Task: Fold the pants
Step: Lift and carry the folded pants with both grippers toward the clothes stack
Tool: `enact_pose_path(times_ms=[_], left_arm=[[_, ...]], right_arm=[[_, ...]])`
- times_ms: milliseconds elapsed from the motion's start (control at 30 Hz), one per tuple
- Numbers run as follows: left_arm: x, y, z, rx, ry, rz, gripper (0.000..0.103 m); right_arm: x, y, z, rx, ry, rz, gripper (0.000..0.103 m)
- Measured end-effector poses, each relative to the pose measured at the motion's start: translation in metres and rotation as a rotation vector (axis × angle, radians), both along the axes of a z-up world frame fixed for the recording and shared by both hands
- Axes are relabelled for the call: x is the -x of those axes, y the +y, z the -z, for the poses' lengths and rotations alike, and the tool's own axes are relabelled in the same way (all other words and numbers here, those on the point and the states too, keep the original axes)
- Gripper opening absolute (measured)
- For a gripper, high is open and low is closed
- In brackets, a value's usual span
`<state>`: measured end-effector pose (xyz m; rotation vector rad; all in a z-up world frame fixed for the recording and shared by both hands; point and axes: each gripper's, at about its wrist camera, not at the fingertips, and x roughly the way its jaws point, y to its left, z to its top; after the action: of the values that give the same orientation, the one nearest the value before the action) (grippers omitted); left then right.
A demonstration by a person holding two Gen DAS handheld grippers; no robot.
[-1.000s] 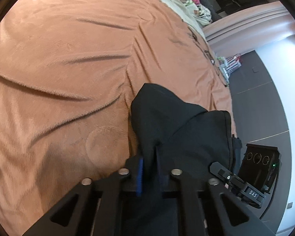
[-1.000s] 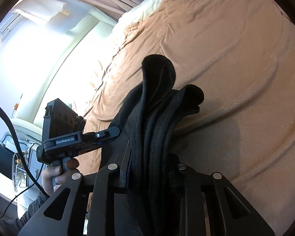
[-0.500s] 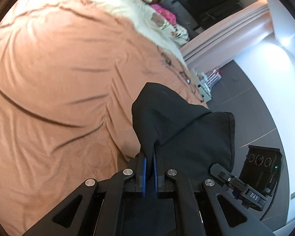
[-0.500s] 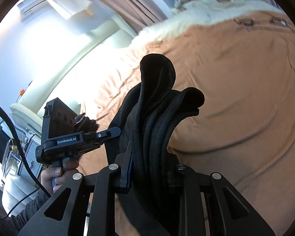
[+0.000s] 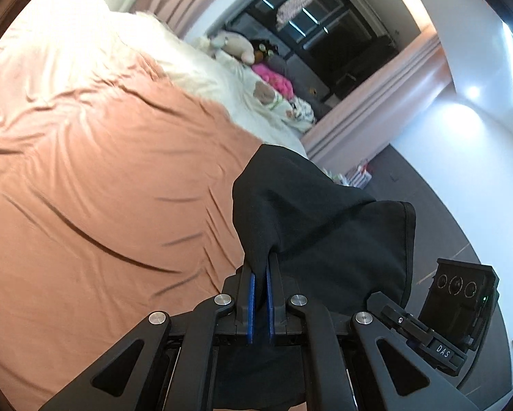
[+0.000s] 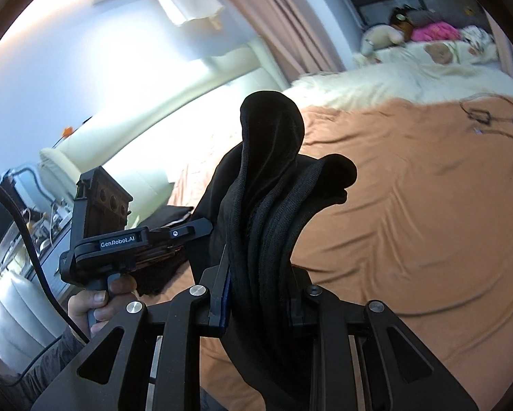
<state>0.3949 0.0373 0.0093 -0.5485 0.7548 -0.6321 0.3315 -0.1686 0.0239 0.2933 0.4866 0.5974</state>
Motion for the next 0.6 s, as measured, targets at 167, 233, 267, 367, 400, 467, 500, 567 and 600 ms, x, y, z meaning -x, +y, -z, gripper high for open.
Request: enact_pose_path(times_ms=[167, 233, 267, 367, 400, 467, 500, 567, 600], left_arm=[[0.013, 0.045, -0.014, 0.006, -0.035, -0.062, 0.005], [0.019, 0.064, -0.02, 0.01, -0.046, -0.087, 0.005], [0.02, 0.074, -0.022, 0.011, -0.051, -0.099, 0.005], [0.027, 0.104, -0.029, 0.007, -0.065, -0.134, 0.005], [0.028, 0.111, -0.031, 0.004, -0.068, -0.145, 0.005], [0.029, 0.118, -0.034, -0.001, -0.078, -0.168, 0.004], [0.031, 0.125, -0.037, -0.002, -0.083, -0.178, 0.004], [0.034, 0.138, -0.039, 0.001, -0.092, -0.197, 0.004], [0.036, 0.146, -0.041, 0.004, -0.097, -0.207, 0.004]], right_arm=[[-0.001, 0.017, -0.003, 0.011, -0.026, -0.054, 0.02], [-0.001, 0.019, -0.003, 0.016, -0.035, -0.078, 0.02], [-0.002, 0.021, -0.004, 0.018, -0.039, -0.088, 0.02], [-0.008, 0.029, -0.006, 0.025, -0.048, -0.121, 0.02], [-0.008, 0.032, -0.007, 0.028, -0.052, -0.134, 0.02], [-0.014, 0.033, -0.007, 0.036, -0.057, -0.155, 0.02], [-0.016, 0.04, -0.007, 0.042, -0.06, -0.169, 0.02], [-0.032, 0.044, -0.009, 0.043, -0.061, -0.185, 0.019], [-0.034, 0.048, -0.01, 0.044, -0.063, -0.195, 0.019]])
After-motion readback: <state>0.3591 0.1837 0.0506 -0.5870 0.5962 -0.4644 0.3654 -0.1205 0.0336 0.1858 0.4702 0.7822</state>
